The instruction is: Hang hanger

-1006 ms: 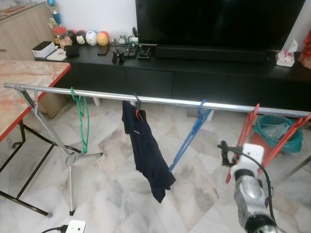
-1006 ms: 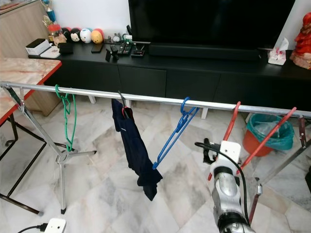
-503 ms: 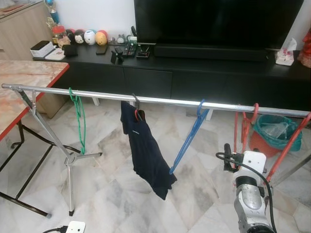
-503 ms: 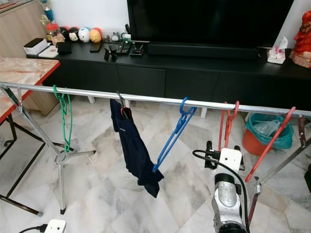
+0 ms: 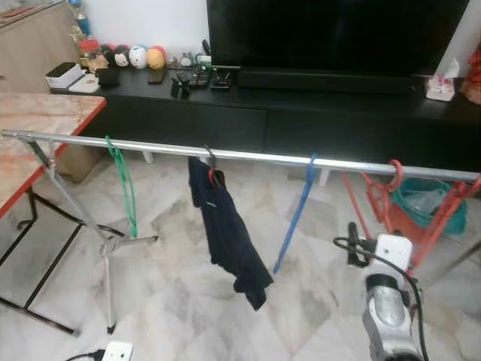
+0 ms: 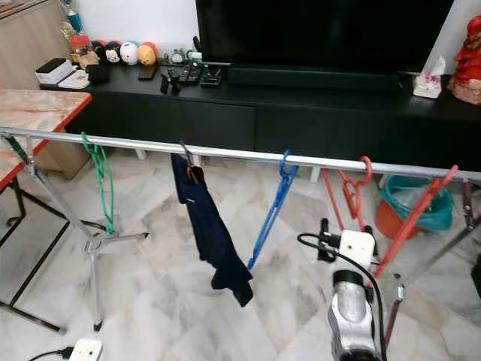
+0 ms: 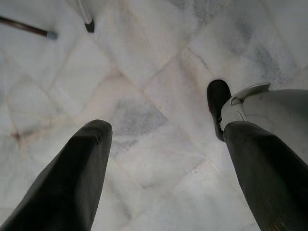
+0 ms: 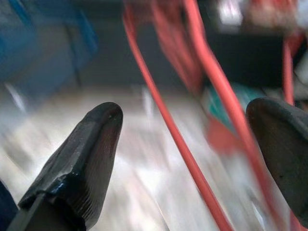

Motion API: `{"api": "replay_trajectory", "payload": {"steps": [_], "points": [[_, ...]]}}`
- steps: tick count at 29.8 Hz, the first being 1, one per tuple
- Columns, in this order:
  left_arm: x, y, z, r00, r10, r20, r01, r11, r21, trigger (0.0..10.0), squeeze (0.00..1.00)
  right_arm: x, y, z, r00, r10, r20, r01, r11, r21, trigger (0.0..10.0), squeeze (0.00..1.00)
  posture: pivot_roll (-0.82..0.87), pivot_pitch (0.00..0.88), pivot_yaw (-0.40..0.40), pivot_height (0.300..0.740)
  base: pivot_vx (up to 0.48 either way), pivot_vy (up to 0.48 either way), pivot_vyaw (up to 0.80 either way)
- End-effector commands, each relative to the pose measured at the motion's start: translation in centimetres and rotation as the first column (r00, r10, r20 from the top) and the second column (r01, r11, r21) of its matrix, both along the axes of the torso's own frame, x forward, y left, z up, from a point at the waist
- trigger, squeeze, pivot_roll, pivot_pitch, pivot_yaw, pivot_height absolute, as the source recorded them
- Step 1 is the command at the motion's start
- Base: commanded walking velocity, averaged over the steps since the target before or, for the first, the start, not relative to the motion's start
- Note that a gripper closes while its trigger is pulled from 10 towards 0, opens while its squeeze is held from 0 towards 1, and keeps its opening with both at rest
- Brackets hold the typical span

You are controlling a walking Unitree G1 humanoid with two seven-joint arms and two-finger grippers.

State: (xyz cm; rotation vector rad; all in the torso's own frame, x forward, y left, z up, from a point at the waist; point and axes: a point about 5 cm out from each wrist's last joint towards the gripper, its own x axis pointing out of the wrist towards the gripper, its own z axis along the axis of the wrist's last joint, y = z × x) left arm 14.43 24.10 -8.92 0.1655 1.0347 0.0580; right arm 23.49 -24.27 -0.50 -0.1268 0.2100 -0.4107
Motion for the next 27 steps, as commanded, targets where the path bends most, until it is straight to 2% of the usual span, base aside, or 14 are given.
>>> {"api": "replay_trajectory", "payload": {"steps": [1, 10, 15, 16, 18, 19, 20, 22, 23, 24, 26, 27], "points": [[-0.3, 0.1, -0.1, 1.000, 0.006, -0.001, -0.006, 1.000, 0.008, 10.0, 0.00, -2.5, -0.4, -2.1, 0.992, -0.063, -0.106, 0.064, 0.998, 0.013, 10.0, 0.00, 0.00, 0.000, 0.019, 0.740, 0.000, 0.000, 0.00], [-0.2, 0.3, 0.1, 1.000, 0.002, 0.007, -0.002, 1.000, 0.012, 10.0, 0.00, -2.0, -0.4, -1.3, 0.998, -0.046, -0.053, 0.045, 0.999, -0.021, 10.0, 0.00, -0.01, 0.000, 0.024, 0.740, 0.000, 0.000, 0.00], [0.0, 0.2, 0.1, 1.000, -0.001, 0.010, 0.000, 1.000, 0.007, 10.0, 0.00, -2.4, -0.3, -2.1, 0.992, -0.046, -0.117, 0.046, 0.999, -0.005, 10.0, 0.00, 0.00, 0.000, 0.023, 0.740, 0.000, 0.000, 0.00], [0.0, 0.1, 0.0, 1.000, -0.003, 0.007, 0.003, 1.000, 0.002, 10.0, 0.00, -2.8, 0.2, -3.1, 0.979, -0.026, -0.200, 0.032, 0.999, 0.026, 10.0, 0.00, -0.01, 0.000, 0.022, 0.740, 0.000, 0.000, 0.00], [0.0, 0.0, 0.0, 1.000, -0.005, 0.006, 0.005, 1.000, 0.002, 10.0, 0.00, -2.9, 0.5, -3.5, 0.971, -0.013, -0.238, 0.023, 0.999, 0.040, 10.0, 0.00, -0.01, 0.000, 0.022, 0.740, 0.000, 0.000, 0.00], [0.0, 0.0, 0.0, 1.000, -0.007, 0.004, 0.007, 1.000, 0.003, 10.0, 0.00, -3.2, 0.9, -4.2, 0.956, 0.015, -0.293, 0.005, 0.998, 0.067, 10.0, 0.00, -0.01, 0.000, 0.022, 0.740, 0.000, 0.000, 0.00], [0.1, -0.1, 0.0, 1.000, -0.009, 0.003, 0.009, 1.000, 0.004, 10.0, 0.00, -4.1, 1.6, -5.5, 0.917, 0.065, -0.393, -0.016, 0.992, 0.127, 10.0, 0.00, -0.01, 0.000, 0.024, 0.740, 0.000, 0.000, 0.00], [0.1, -0.1, 0.0, 1.000, -0.009, 0.004, 0.009, 1.000, 0.003, 10.0, 0.00, -4.4, 1.8, -5.8, 0.908, 0.074, -0.413, -0.017, 0.990, 0.140, 10.0, 0.00, -0.01, 0.000, 0.024, 0.740, 0.000, 0.000, 0.00], [0.2, -0.2, 0.0, 1.000, -0.010, 0.006, 0.010, 1.000, 0.002, 10.0, 0.00, -5.2, 2.1, -6.6, 0.873, 0.095, -0.478, -0.012, 0.985, 0.174, 10.0, 0.00, -0.01, 0.000, 0.023, 0.740, 0.000, 0.000, 0.00], [0.2, -0.2, 0.0, 1.000, -0.010, 0.006, 0.010, 1.000, 0.002, 10.0, 0.00, -5.2, 2.1, -6.6, 0.873, 0.095, -0.478, -0.012, 0.985, 0.174, 10.0, 0.00, -0.01, 0.000, 0.023, 0.740, 0.000, 0.000, 0.00], [0.3, -0.3, 0.1, 1.000, -0.009, 0.009, 0.009, 1.000, 0.001, 10.0, 0.00, -6.2, 2.6, -7.4, 0.833, 0.125, -0.538, -0.003, 0.975, 0.222, 10.0, 0.00, 0.00, 0.000, 0.020, 0.740, 0.000, 0.000, 0.00], [0.3, -0.3, 0.1, 1.000, -0.009, 0.009, 0.009, 1.000, 0.001, 10.0, 0.00, -6.2, 2.6, -7.4, 0.833, 0.125, -0.538, -0.003, 0.975, 0.222, 10.0, 0.00, 0.00, 0.000, 0.020, 0.740, 0.000, 0.000, 0.00]]}}
